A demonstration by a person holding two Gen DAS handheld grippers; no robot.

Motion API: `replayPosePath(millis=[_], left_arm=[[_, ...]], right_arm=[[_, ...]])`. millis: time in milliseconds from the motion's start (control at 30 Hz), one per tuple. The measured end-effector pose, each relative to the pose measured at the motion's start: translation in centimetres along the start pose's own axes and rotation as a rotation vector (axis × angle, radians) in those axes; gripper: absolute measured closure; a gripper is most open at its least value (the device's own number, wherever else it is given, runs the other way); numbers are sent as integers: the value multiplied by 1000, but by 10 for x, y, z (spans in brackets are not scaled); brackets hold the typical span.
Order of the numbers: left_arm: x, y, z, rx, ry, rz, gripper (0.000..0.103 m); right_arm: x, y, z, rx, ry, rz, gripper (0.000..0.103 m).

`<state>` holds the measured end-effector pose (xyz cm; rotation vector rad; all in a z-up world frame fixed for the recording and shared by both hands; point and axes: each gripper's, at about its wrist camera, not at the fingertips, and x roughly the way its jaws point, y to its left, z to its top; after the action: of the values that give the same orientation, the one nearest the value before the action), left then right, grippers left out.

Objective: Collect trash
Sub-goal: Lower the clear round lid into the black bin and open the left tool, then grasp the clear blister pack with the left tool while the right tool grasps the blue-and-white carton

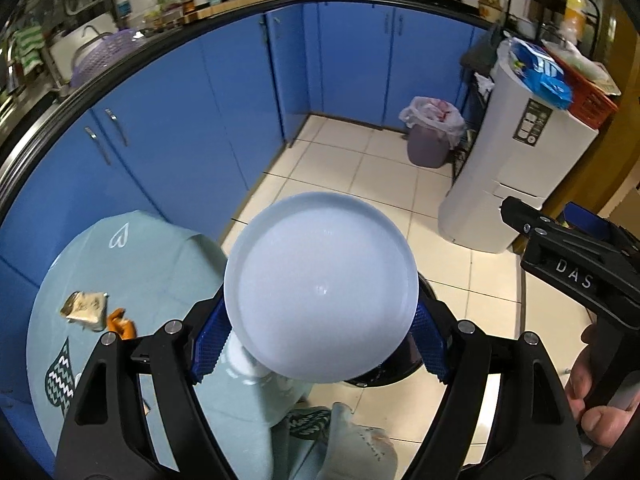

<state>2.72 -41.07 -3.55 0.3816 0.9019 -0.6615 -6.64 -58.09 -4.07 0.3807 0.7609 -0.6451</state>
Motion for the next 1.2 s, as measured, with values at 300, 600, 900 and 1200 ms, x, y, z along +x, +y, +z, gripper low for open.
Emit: replayPosePath(millis=[300, 600, 900, 1200], left_arm=[[6, -11, 8, 12, 17, -40, 13], [-4, 4, 0, -9, 5, 0, 13], [-24, 63, -21, -114, -21, 98, 13], [-52, 143, -57, -250, -42, 191, 13]], right_arm=[[1, -10, 3, 19, -3, 0, 13], [-2, 5, 4, 1, -1, 33, 13], [-8, 55, -4, -73, 7, 85, 13], [-20, 131, -22, -199, 15, 153, 13]])
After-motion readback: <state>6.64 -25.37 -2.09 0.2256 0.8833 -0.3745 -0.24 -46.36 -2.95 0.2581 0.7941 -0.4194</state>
